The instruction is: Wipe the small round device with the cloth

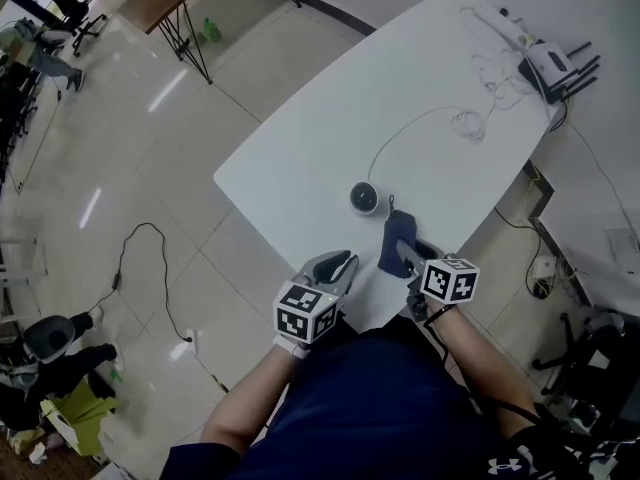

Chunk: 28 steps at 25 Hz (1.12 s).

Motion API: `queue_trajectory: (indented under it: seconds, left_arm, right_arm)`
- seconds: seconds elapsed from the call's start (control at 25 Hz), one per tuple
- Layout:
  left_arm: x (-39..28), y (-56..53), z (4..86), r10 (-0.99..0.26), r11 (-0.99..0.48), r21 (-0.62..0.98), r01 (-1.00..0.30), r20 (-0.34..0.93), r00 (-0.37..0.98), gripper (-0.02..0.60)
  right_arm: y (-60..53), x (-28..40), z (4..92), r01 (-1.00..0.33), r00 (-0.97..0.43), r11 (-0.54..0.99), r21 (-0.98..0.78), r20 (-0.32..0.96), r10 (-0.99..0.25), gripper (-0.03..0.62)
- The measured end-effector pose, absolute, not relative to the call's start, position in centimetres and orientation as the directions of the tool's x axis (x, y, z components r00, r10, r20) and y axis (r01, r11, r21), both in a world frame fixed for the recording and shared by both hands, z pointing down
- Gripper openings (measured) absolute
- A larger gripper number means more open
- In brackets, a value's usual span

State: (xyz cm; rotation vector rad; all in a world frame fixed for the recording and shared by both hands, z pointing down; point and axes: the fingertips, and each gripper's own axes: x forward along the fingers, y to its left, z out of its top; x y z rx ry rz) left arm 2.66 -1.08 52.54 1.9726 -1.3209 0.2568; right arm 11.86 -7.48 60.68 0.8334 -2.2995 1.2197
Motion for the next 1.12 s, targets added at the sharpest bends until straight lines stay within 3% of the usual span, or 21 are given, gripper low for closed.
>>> queue_trajectory:
  seconds: [0.16,0.56,0.76,0.96,1.12]
  left_arm:
    - [1.1,-3.8,54.3,-0.699,-0.237,0.417,-0.877,0.554,0.452,0.101]
    - [0.4,-8.9,59.8,-0.633,-0.326,0.3,-0.896,0.635,0.443,0.159]
    - [0.6,-9.3,60.1,-0.619,-0.345,0.3,-0.889,0.639,0.456,0.167]
    - [0.5,-9.9,59.5,-0.625,-0.371,0.275,-0.887,0.632,0.457,0.166]
    - [0.6,-9.8,58.7,-0.63,-0.404,0.234,-0.884,0.629,0.455,0.166]
  right_arm:
    - [-13.9,11.7,59.3,-0.692,-0.72,0.444,-0.569,0.587,-0.369,0.078]
    - [-17.1,6.8,63.8,-0.661,-0.73,0.449,-0.601,0.655,-0.197,0.077]
    - [-17.2,6.5,61.7,-0.603,-0.79,0.405,-0.687,0.582,-0.19,0.077]
    - [-17.2,5.5,57.2,-0.587,-0.781,0.588,-0.556,0.579,-0.232,0.077]
    - [-16.2,3.8,53.9,-0.527,-0.74,0.803,-0.279,0.615,-0.272,0.077]
